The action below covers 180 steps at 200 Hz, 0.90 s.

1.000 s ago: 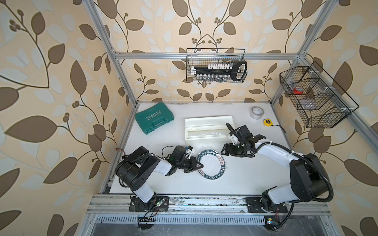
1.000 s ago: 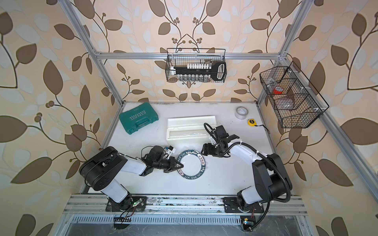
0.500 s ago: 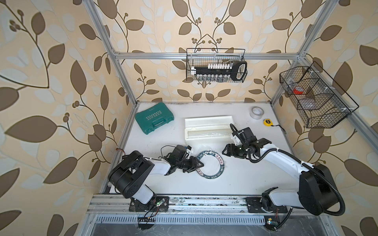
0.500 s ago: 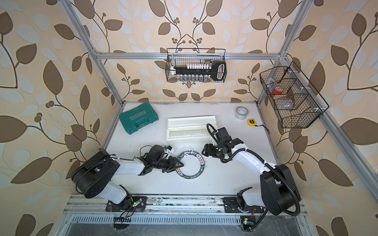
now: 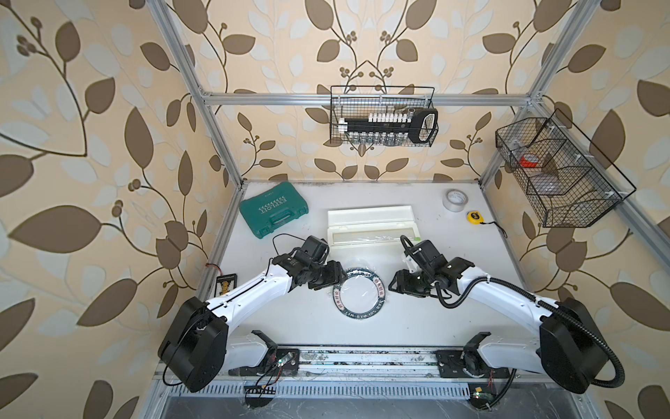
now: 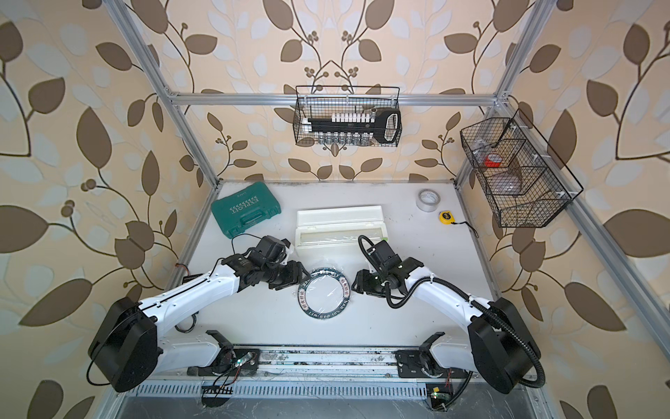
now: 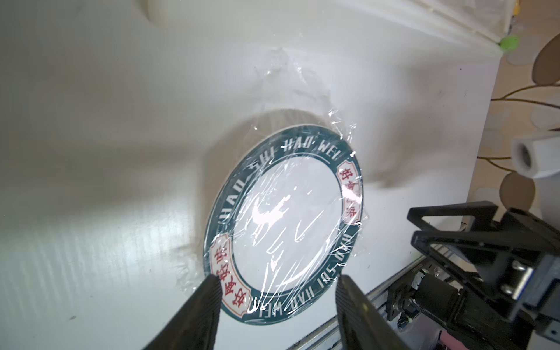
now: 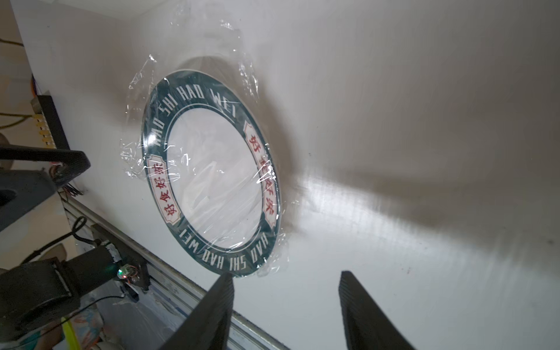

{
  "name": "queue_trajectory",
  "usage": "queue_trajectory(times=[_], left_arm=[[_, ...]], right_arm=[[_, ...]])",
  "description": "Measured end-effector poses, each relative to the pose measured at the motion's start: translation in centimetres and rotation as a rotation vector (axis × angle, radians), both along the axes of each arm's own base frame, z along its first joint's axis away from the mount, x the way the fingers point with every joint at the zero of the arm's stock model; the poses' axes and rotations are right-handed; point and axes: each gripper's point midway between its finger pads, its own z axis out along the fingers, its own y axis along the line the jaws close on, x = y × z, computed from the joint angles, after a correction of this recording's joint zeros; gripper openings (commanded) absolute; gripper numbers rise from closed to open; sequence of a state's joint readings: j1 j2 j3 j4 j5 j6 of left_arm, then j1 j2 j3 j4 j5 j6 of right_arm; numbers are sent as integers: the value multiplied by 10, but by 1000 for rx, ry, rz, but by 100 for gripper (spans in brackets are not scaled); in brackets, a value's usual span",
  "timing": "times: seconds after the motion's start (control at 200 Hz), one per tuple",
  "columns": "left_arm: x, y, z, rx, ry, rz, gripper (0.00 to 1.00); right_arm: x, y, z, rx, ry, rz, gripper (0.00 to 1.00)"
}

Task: Wrap the plate with plastic wrap
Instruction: Place the plate at the center of the board, then cover the plate with plastic wrap.

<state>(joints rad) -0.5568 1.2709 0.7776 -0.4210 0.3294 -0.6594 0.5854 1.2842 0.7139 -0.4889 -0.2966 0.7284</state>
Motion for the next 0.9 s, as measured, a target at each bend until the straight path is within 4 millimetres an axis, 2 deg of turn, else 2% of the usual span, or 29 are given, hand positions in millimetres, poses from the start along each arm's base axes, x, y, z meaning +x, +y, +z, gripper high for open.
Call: queue_trajectory(times=[0.065, 0.135, 0.3, 0.405, 0.675, 0.775, 0.9], left_arm=[[2, 0, 3, 14, -13, -17, 61], [-1, 2, -3, 32, 1, -26, 60], [-17, 8, -37, 57, 76, -41, 56], [-24, 7, -54, 50, 120, -46, 53], [-23, -7, -60, -39, 106, -53, 39], [-26, -9, -70, -48, 122, -52, 36], [-32, -13, -75, -59, 134, -54, 35]], right_arm=[[-6, 11, 0, 21, 9, 1, 50], [-11, 21, -2, 47, 20, -9, 46], [-14, 33, -18, 61, 70, -42, 42], [-15, 37, -27, 56, 91, -50, 40], [-12, 39, -49, 28, 131, -62, 38], [-11, 40, -50, 34, 132, -65, 39], [-6, 37, -51, 37, 131, -74, 30]])
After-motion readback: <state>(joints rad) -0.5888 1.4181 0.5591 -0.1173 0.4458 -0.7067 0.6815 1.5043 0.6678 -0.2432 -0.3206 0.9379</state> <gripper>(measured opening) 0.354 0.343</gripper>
